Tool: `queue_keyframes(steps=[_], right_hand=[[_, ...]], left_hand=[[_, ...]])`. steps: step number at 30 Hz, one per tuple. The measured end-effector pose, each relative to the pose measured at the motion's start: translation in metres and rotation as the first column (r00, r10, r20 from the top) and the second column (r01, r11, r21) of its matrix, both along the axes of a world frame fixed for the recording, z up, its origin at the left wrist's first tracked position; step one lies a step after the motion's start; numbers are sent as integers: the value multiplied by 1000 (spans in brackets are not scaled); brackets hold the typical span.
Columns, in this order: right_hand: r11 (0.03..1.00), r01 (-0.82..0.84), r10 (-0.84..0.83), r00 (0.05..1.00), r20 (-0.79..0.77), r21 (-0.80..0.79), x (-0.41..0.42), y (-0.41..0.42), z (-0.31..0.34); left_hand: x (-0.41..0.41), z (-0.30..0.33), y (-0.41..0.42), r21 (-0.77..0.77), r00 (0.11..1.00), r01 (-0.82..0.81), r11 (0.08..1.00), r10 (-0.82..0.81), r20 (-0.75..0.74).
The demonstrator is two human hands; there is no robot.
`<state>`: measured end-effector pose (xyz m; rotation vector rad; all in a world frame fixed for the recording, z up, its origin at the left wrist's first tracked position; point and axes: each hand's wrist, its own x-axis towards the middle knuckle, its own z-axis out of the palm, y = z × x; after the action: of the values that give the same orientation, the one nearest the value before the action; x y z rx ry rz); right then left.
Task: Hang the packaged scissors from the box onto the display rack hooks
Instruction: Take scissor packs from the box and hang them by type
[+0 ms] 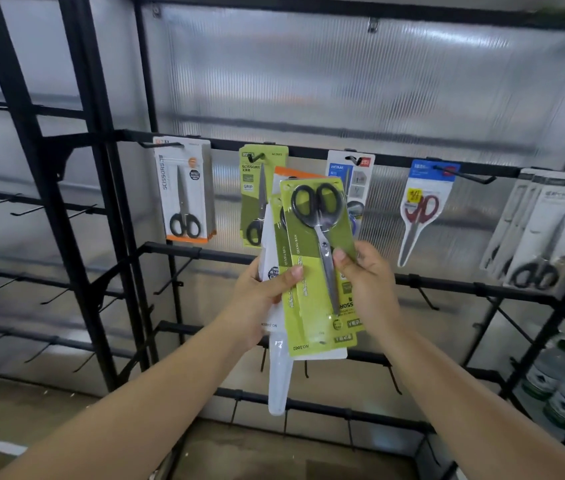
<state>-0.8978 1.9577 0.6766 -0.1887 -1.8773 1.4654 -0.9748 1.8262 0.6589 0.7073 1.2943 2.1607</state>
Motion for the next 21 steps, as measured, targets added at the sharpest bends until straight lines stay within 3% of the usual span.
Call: queue_keyframes(steps=[6, 9, 13, 17, 21], right_hand=[[957, 110, -121, 992, -23, -269, 1, -5, 4], [861, 153, -205, 977, -56, -485, -2, -7, 8], [747, 162, -262, 963, -60, -645, -13, -13, 16], [795, 194, -299, 950, -92, -575, -15, -12, 15], [881, 28, -94, 989, -116, -472, -4, -7, 9]], left_hand=[[0, -3, -8, 29, 996, -47, 998, 45, 74], [3, -4, -10, 29, 994, -72, 997, 69, 86], [11, -4, -3, 41, 998, -26, 999, 24, 57], [14, -5, 3, 70, 999, -17, 997, 13, 51], [9, -10, 4, 31, 995, -67, 997, 65, 73]])
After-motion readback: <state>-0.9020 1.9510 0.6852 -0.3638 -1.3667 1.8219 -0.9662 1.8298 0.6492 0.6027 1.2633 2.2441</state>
